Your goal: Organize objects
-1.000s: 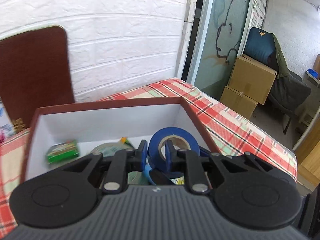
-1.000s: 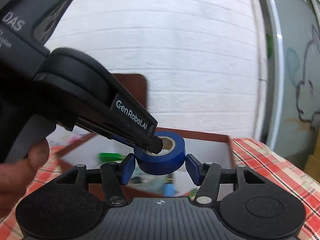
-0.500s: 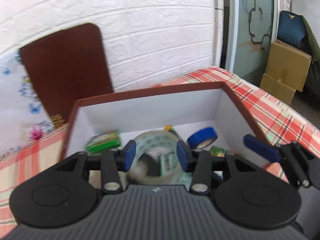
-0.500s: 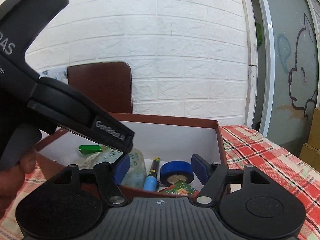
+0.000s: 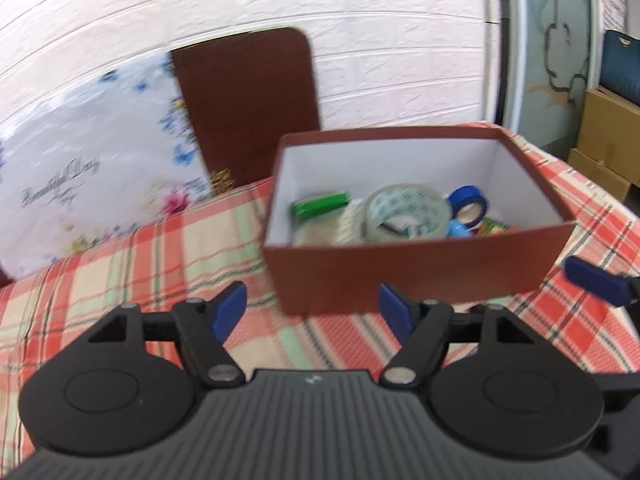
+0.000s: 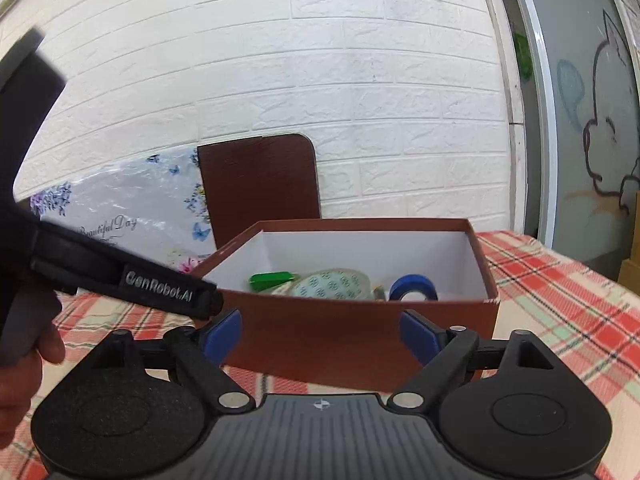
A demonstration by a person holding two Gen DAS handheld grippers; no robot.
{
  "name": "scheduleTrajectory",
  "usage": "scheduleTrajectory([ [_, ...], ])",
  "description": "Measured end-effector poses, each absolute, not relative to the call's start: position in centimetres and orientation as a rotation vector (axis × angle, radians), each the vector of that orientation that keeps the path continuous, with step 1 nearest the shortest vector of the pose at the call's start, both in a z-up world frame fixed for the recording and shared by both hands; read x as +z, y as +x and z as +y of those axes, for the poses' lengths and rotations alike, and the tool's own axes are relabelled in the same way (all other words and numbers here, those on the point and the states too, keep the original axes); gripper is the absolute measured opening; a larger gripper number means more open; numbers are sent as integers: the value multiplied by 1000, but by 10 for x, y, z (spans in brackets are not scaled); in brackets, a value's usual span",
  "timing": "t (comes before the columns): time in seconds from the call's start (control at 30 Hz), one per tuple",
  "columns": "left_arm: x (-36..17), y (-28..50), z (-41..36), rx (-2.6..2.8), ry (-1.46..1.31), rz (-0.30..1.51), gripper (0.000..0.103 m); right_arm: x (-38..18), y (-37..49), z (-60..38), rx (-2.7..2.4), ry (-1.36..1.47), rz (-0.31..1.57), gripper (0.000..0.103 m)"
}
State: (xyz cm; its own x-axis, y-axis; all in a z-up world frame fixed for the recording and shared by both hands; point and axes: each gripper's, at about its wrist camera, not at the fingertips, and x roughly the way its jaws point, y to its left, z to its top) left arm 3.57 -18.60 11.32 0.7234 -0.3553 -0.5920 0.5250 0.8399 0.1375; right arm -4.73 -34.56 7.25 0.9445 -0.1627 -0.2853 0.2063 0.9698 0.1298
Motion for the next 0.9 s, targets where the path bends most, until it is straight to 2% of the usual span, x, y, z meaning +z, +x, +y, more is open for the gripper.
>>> scheduleTrajectory([
  [0.13,107,31,-167,-458,288,589,91,74,-56,-335,-206,162,279,102],
  [0.33,101,25,-146,-426,286,594,98,69,-64,-323,-240,190,283,102],
  [0.4,98,24,-140,-419,285,598,103,67,-63,-324,-253,215,307,102],
  [0.9,61,14,-116,-378,326,687,103,53,-65,-318,-310,323,380,102],
])
